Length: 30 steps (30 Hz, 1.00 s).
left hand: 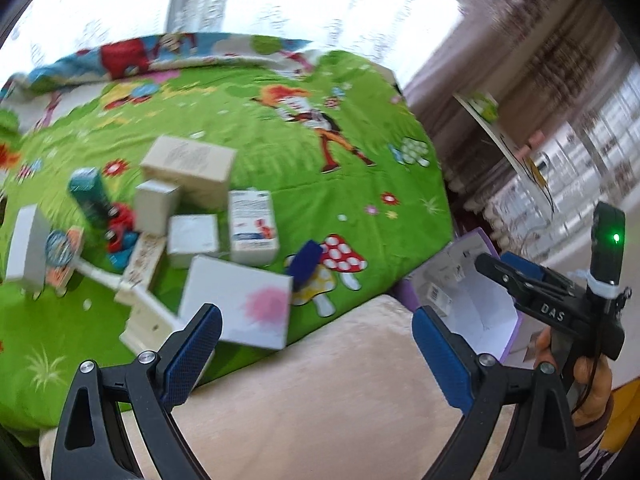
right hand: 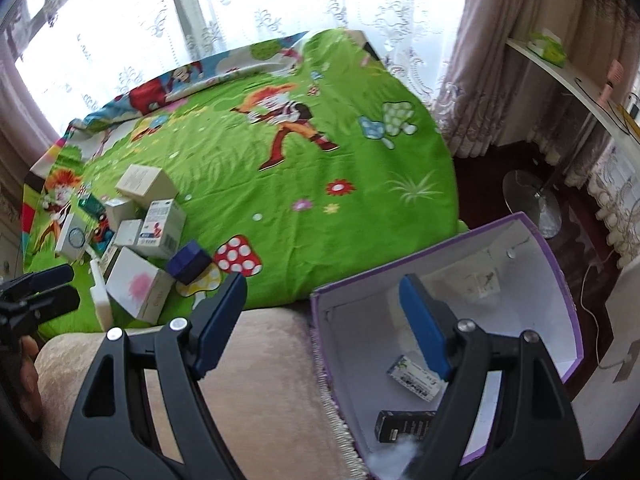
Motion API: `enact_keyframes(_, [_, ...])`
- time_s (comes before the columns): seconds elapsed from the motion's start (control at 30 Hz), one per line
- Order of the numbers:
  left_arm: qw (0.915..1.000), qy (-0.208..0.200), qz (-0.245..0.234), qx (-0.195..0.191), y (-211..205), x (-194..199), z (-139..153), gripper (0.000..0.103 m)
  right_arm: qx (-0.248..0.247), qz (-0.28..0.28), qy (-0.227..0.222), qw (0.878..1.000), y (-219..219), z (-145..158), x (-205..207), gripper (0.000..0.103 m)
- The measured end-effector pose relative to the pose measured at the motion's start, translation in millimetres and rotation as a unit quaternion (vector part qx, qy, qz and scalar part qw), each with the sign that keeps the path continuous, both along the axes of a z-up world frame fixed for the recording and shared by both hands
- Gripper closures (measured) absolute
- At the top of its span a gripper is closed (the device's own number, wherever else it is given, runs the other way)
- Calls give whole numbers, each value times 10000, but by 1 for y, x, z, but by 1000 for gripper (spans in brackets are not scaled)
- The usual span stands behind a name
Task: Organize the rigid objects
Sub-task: 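Move both grippers back over the pile of boxes, then grasp the white plastic holder with the left gripper while the right grasps the pink-stained white box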
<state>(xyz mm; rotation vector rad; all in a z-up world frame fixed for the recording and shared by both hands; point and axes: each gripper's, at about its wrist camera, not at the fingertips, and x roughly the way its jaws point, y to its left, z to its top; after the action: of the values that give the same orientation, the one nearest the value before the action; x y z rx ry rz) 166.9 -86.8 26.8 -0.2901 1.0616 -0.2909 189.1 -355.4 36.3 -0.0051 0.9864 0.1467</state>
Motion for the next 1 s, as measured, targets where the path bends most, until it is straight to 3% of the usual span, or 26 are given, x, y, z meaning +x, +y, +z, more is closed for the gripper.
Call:
enact_keyframes(0.3, [9991,86,400,-139,38,-6,-7,6,-140,410,68,9990,33,-4,0,22])
enact_keyframes(0.53, [9937,399,908,-529,74,-9,-22,6,-251,998,198,9945,67,-13,-2,22])
enact_keyframes(0.87, [9692,1140,1756,-1301,113,-11,-58,6,-452,1908,349,9800,119,-28,-3,22])
enact_keyframes(1.0, [9521,1587,1937,-1757,120,-9,-80,6,-551,2281,378,9713,139,-33,-5,22])
